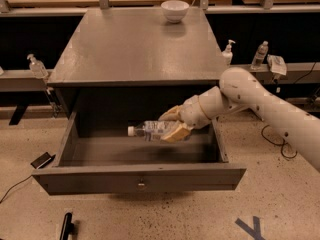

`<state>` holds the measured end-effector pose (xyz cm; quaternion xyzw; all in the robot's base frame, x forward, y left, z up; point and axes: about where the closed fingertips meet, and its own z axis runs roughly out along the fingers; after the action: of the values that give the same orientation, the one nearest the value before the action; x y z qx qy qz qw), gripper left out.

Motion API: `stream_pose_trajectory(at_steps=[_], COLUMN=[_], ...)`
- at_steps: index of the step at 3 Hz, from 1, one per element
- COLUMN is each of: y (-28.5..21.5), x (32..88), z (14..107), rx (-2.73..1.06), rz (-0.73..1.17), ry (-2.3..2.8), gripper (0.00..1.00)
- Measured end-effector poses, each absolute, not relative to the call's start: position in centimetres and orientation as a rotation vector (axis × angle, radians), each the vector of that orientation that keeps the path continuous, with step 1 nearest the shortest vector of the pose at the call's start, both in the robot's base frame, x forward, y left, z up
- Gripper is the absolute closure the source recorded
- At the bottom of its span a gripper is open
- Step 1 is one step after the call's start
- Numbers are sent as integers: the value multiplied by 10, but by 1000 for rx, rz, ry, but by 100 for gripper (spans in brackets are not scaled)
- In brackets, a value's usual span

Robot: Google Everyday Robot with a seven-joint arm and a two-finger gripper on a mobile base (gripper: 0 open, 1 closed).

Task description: Place blue plastic bottle into top drawer

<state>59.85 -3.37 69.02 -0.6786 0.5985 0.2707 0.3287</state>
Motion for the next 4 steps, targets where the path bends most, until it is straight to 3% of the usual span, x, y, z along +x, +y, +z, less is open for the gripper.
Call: stream_pose_trajectory(at_steps=[2,4], y=[-38,-58], x=[593,589], z=[645,740], rx=[-1735,-1658], rz=[765,663], ry=[1589,1497], gripper=[0,0])
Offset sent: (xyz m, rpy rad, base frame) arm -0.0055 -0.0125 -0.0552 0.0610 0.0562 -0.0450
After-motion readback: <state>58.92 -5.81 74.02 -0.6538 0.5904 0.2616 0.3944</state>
